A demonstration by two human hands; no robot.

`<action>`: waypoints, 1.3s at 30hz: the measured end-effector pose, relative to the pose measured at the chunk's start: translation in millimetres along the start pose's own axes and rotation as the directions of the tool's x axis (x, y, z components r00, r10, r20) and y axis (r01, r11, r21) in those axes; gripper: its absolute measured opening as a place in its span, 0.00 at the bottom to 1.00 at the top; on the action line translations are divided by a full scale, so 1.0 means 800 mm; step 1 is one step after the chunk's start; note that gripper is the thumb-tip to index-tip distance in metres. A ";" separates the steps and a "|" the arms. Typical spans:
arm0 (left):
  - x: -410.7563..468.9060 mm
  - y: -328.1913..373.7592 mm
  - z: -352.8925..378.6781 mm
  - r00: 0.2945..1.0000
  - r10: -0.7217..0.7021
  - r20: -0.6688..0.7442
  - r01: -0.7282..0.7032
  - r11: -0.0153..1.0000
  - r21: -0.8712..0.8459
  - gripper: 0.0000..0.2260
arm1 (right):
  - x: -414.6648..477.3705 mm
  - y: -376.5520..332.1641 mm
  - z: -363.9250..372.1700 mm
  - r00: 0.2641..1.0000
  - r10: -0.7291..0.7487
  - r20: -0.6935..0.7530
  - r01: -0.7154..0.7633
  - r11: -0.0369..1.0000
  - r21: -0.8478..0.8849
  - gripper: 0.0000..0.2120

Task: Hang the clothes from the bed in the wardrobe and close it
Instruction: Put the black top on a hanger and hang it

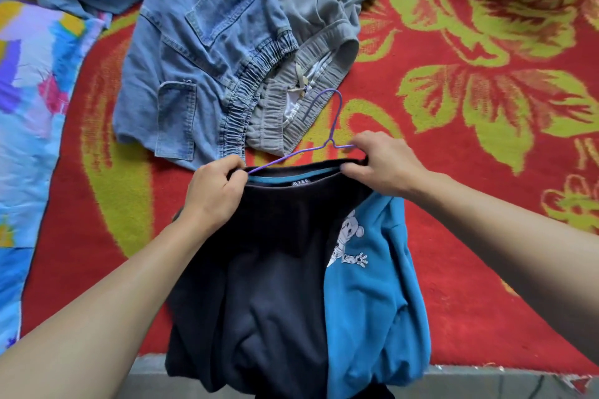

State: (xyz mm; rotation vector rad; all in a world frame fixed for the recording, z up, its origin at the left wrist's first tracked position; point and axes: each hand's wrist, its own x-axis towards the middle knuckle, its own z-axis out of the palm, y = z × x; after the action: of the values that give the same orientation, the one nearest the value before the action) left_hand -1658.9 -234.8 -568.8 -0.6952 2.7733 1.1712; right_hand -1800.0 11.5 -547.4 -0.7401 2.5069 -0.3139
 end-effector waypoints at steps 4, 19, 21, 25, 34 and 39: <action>0.002 -0.003 -0.015 1.000 -0.013 -0.025 0.013 0.999 -0.030 0.11 | 0.022 -0.028 -0.008 0.989 -0.117 -0.091 0.136 0.959 0.248 0.18; -0.049 0.063 -0.131 0.996 -0.030 -0.080 0.016 0.986 -0.166 0.15 | -0.079 -0.143 -0.152 0.983 -0.185 0.008 0.135 0.747 0.651 0.13; -0.075 0.069 -0.168 0.988 -0.064 -0.137 0.050 0.993 -0.109 0.13 | -0.109 -0.167 -0.176 0.974 -0.224 0.045 0.149 0.773 0.616 0.15; -0.151 0.083 -0.230 0.952 -0.180 -0.248 0.169 0.984 -0.063 0.09 | -0.190 -0.232 -0.212 0.931 -0.343 0.127 0.257 0.862 0.438 0.18; -0.457 0.100 -0.322 0.744 -0.437 -0.504 0.452 0.886 -0.102 0.05 | -0.423 -0.326 -0.219 0.719 -0.648 0.252 0.586 0.760 0.280 0.12; -0.682 0.147 -0.333 0.624 -0.450 -0.639 0.530 0.844 -0.076 0.04 | -0.573 -0.380 -0.204 0.561 -0.786 0.261 0.766 0.612 0.196 0.13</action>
State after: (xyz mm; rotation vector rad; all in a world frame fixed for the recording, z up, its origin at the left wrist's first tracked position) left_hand -1186.0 -138.0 -182.5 -2.0147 2.7309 0.7172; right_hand -1418.6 29.0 -119.2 -1.7171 1.6998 -0.5126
